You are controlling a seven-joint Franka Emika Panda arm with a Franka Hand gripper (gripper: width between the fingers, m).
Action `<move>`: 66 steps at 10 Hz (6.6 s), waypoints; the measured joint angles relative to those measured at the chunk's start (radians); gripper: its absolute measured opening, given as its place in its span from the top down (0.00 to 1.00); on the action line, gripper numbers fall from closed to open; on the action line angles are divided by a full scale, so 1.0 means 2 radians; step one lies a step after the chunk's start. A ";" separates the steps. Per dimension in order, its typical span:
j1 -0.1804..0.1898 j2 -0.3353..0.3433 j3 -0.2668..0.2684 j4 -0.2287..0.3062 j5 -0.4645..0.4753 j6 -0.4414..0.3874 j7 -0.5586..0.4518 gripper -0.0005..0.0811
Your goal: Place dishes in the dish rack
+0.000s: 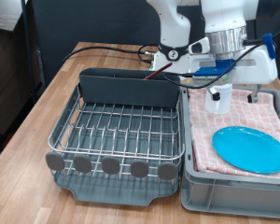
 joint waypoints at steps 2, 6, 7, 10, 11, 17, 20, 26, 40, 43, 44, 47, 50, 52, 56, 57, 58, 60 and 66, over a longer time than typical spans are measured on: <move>0.000 0.013 0.004 0.000 0.021 0.007 -0.019 0.01; 0.000 0.042 0.017 0.001 0.066 0.033 -0.058 0.01; 0.000 0.049 0.020 0.002 0.080 0.040 -0.071 0.01; 0.000 0.071 0.027 0.007 0.098 0.063 -0.087 0.01; -0.001 0.078 0.029 0.010 0.105 0.066 -0.094 0.01; -0.004 0.115 0.029 0.035 0.114 0.073 -0.110 0.01; 0.001 0.124 0.016 0.042 0.085 0.069 -0.086 0.01; -0.054 0.125 0.083 0.046 0.200 0.083 -0.216 0.35; -0.015 0.081 0.000 0.033 0.003 0.028 -0.096 0.97; -0.014 0.040 -0.025 0.028 -0.099 -0.027 -0.027 0.97; -0.014 0.026 -0.030 0.027 -0.126 -0.045 -0.010 0.97; -0.015 -0.009 -0.039 0.027 -0.187 -0.095 0.022 0.97; -0.017 -0.042 -0.041 0.036 -0.260 -0.161 0.056 0.97; -0.017 -0.062 -0.036 0.052 -0.313 -0.221 0.081 0.97; -0.015 -0.084 -0.018 0.098 -0.354 -0.313 0.086 0.97; -0.015 -0.084 -0.016 0.104 -0.354 -0.321 0.078 0.97; -0.015 -0.083 -0.017 0.104 -0.354 -0.321 0.079 0.97; -0.022 -0.087 -0.023 0.104 -0.373 -0.347 0.086 0.97; -0.058 -0.118 -0.076 0.104 -0.506 -0.385 -0.029 0.97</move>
